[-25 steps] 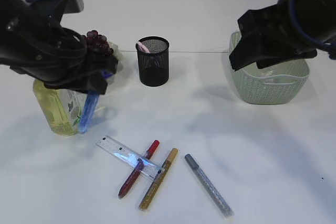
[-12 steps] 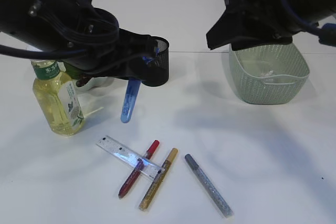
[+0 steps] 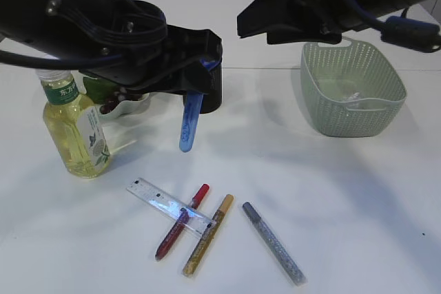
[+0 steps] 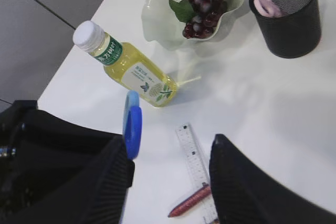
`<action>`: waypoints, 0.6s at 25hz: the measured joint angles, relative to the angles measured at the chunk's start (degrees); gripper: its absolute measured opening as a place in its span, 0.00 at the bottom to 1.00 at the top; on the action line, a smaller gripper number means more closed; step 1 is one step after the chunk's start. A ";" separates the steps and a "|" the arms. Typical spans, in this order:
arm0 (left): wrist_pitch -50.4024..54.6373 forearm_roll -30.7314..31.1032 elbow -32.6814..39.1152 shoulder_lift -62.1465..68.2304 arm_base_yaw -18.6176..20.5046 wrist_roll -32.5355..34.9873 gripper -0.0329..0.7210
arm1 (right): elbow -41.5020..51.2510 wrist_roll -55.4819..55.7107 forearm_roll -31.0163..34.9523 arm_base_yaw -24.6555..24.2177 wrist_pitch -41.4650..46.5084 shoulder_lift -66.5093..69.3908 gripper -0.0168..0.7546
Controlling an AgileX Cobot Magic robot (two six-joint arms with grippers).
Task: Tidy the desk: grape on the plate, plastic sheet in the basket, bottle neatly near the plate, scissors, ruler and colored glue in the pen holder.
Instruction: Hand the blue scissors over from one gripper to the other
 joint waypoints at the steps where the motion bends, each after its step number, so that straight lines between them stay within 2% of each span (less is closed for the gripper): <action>1: -0.13 -0.05 0.00 0.00 0.00 0.00 0.24 | 0.00 -1.34 2.23 0.00 -0.12 0.87 0.55; 5: -1.14 -0.05 0.00 0.00 0.00 0.00 0.24 | 0.00 -5.66 9.35 0.00 -1.51 3.89 0.55; 15: -2.66 -0.05 0.00 0.00 0.00 0.10 0.23 | 0.00 -14.14 19.84 0.00 -1.88 6.47 0.55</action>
